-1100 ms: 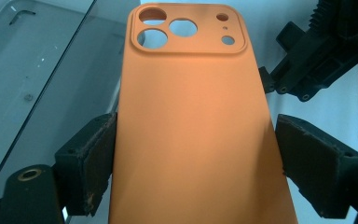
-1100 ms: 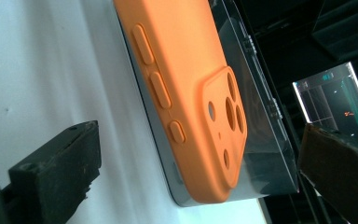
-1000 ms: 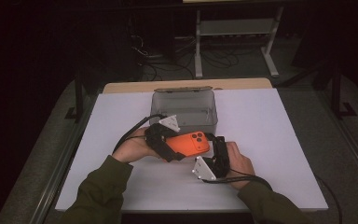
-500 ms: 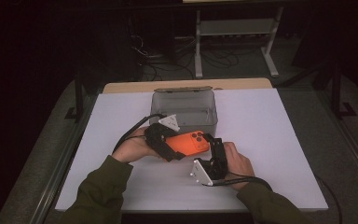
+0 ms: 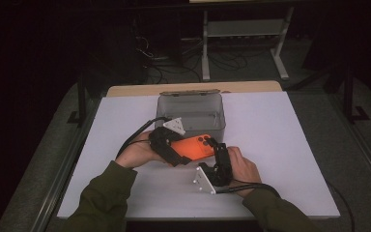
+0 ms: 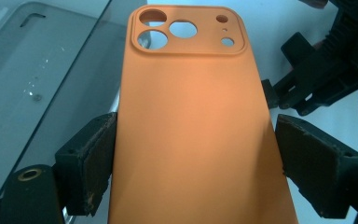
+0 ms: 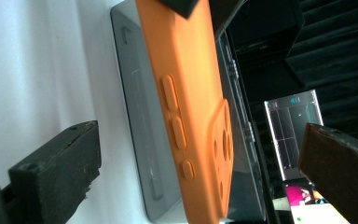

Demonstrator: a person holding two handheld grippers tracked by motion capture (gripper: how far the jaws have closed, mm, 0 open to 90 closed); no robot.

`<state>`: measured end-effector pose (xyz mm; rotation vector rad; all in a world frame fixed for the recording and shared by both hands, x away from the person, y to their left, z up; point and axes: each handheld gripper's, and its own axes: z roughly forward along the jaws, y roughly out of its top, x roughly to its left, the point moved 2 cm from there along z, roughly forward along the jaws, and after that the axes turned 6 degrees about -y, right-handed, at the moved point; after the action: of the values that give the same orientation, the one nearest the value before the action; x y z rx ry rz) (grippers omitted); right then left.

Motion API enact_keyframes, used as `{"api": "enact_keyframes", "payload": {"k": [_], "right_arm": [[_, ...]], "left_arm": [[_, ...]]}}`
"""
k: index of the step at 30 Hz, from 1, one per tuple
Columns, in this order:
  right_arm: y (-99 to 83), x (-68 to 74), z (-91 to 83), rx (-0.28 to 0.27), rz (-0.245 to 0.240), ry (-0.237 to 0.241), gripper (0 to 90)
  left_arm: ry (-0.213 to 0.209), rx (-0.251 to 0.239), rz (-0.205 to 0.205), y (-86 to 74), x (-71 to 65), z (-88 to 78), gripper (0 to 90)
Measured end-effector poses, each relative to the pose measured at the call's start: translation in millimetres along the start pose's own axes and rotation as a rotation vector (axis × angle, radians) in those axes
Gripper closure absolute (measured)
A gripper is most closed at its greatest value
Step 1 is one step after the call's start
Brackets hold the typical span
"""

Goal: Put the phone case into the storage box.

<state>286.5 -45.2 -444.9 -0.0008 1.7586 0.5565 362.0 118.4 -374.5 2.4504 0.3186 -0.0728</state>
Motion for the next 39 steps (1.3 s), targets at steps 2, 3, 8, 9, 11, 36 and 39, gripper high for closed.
{"api": "enact_keyframes", "payload": {"k": [2, 3, 8, 9, 11, 36, 39], "right_arm": [[2.5, 0.3, 1.0, -0.004, -0.001, -0.001, 0.0], [3.8, 0.6, 1.6, -0.005, -0.001, 0.000, 0.0], [9.6, 3.0, 4.0, -0.016, -0.015, 0.002, 0.0], [10.2, 2.2, 5.0, -0.024, -0.036, 0.000, 0.0], [12.2, 1.9, 5.9, -0.026, -0.044, -0.002, 0.0], [28.3, 14.1, 11.3, -0.060, -0.141, -0.077, 0.0], [28.2, 15.2, 11.5, -0.060, -0.149, -0.088, 0.0]], "left_arm": [[0.000, -0.004, -0.001, -0.3, 0.4, -0.8, 15.7], [0.001, -0.007, -0.003, -0.5, 0.6, -1.4, 15.7], [0.003, -0.012, -0.005, -1.0, 1.6, -2.8, 15.7], [0.004, -0.012, -0.007, -1.1, 1.8, -3.0, 15.7], [0.005, -0.012, -0.008, -1.1, 1.9, -3.3, 15.7], [0.014, -0.013, -0.026, -2.3, 4.2, -3.4, 15.7], [0.014, -0.012, -0.026, -2.3, 4.2, -3.5, 15.7]]}}
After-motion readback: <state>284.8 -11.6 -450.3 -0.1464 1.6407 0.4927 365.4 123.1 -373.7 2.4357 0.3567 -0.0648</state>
